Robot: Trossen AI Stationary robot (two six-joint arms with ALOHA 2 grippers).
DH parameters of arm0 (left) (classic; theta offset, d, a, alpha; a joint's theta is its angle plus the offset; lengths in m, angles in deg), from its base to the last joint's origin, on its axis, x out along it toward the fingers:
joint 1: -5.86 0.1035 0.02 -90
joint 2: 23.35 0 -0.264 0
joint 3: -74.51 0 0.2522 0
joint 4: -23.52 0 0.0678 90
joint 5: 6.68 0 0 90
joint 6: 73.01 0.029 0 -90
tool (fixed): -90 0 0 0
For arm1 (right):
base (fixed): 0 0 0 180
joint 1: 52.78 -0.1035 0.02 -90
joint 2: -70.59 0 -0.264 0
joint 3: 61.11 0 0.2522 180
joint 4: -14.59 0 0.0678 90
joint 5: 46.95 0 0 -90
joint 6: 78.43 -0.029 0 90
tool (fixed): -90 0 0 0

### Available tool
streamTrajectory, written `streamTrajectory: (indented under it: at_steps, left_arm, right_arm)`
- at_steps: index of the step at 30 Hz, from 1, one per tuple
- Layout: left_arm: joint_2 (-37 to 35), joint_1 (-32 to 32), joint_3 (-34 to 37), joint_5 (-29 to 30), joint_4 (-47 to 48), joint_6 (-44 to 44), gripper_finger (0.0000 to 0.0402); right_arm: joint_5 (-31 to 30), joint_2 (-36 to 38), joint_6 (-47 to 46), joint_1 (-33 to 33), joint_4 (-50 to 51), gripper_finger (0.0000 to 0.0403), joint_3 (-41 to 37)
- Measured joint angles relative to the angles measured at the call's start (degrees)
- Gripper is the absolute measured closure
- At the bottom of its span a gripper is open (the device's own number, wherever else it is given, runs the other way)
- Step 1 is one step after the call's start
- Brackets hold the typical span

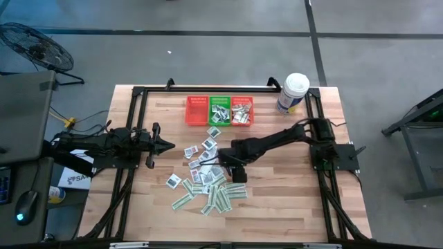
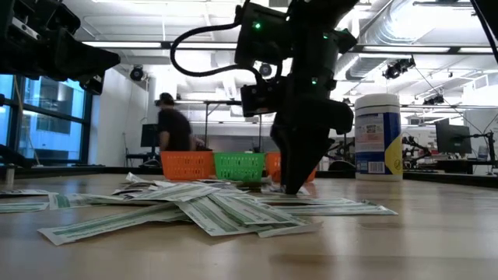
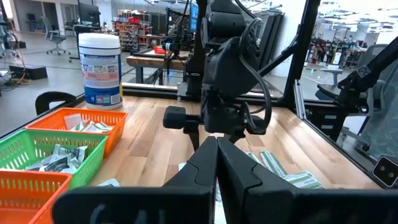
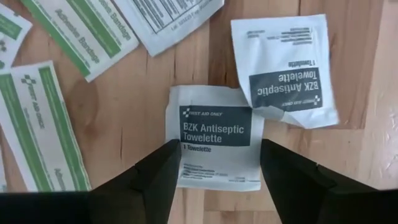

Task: Pick & Place First Aid Supplies
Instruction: Put the towelette pack into the green bin

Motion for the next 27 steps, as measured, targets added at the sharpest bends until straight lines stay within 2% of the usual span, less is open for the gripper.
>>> streamTrajectory:
  at_steps: [5,21,27]
  left_arm:
    - [0.0,0.0,0.0,0.0,0.0,0.0,0.04]
    - [0.0,0.0,0.0,0.0,0.0,0.0,0.04]
    - [0.0,0.0,0.0,0.0,0.0,0.0,0.04]
  right_arm:
    - [0.0,0.0,-1.0,-0.6,-0.3,0.0221,-0.4]
    - [0.9,-0.4,-3.1,-0.7,3.1,0.039,2.0]
    - [1.2,-0.6,-3.1,-0.7,5.4,0.0385,4.3]
